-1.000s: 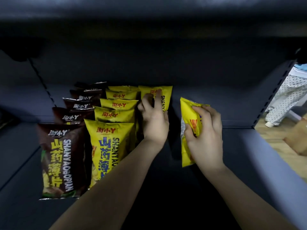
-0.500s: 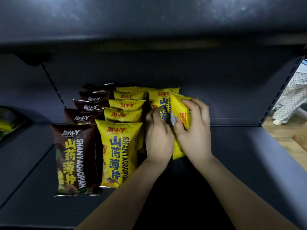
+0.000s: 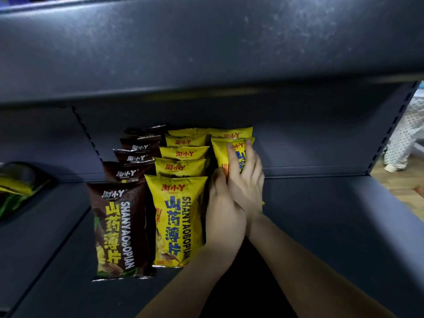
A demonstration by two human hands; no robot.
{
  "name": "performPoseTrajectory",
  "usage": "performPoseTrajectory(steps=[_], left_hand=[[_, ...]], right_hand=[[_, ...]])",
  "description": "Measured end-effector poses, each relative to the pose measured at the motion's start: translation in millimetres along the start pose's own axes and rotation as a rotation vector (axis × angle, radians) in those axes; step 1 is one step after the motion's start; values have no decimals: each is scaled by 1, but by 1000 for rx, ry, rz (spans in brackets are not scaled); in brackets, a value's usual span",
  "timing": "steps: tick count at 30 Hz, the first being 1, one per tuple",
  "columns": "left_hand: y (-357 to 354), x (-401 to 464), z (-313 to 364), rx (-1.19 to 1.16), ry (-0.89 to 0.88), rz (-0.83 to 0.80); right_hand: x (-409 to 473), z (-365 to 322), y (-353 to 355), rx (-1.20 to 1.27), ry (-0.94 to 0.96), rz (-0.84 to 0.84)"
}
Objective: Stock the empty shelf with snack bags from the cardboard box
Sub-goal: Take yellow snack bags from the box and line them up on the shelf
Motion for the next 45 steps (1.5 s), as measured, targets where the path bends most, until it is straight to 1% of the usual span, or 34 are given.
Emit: performPoseTrajectory(steps=[2,3,5,7,9,12,14,15,18,25,31,36,39,43,45], left_hand=[[1,-3,0,-79,-3,28],[3,-5,3,-133,9,34],[4,-7,8,-259,46,48],[1,-6,7,-338,75,88],[-2,-3,3,-357,111,108],[-5,2,2,-334,133,74],[-7,5,4,-272,142,75],[-8,6,6,-244,133,83],[-11,11,11,-147,107,77],[-13,26,9,12,158,21],[-12,25,8,85,169,-24],[-4,10,12,318,196,-82],[4,-3,22,388,196,-106],[10,-26,36,481,190,-135],[10,-39,42,511,185,-160]], right_hand=[[2,0,1,24,38,-49],[2,0,3,94,65,-76],[-2,5,10,364,55,-104],[-9,17,12,606,-33,-122],[-16,26,12,704,-76,-212],[-21,32,18,837,58,-352],[-21,32,23,822,164,-444],[-21,32,24,802,186,-470],[-17,33,24,715,156,-482],[-10,37,17,556,82,-467],[-7,33,24,441,137,-478],[-11,31,35,417,118,-495],[-21,37,45,296,66,-536],[-37,44,59,234,3,-555],[-48,47,71,189,9,-548]])
Point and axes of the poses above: each hand's wrist, its own x-axis towards the middle knuckle, its own y-axis out of the back of the hand, z = x × y, the point moved 3 cm from there along x, towards the middle knuckle, and after that the axes turned 10 degrees about -z, right-handed, at the moved point
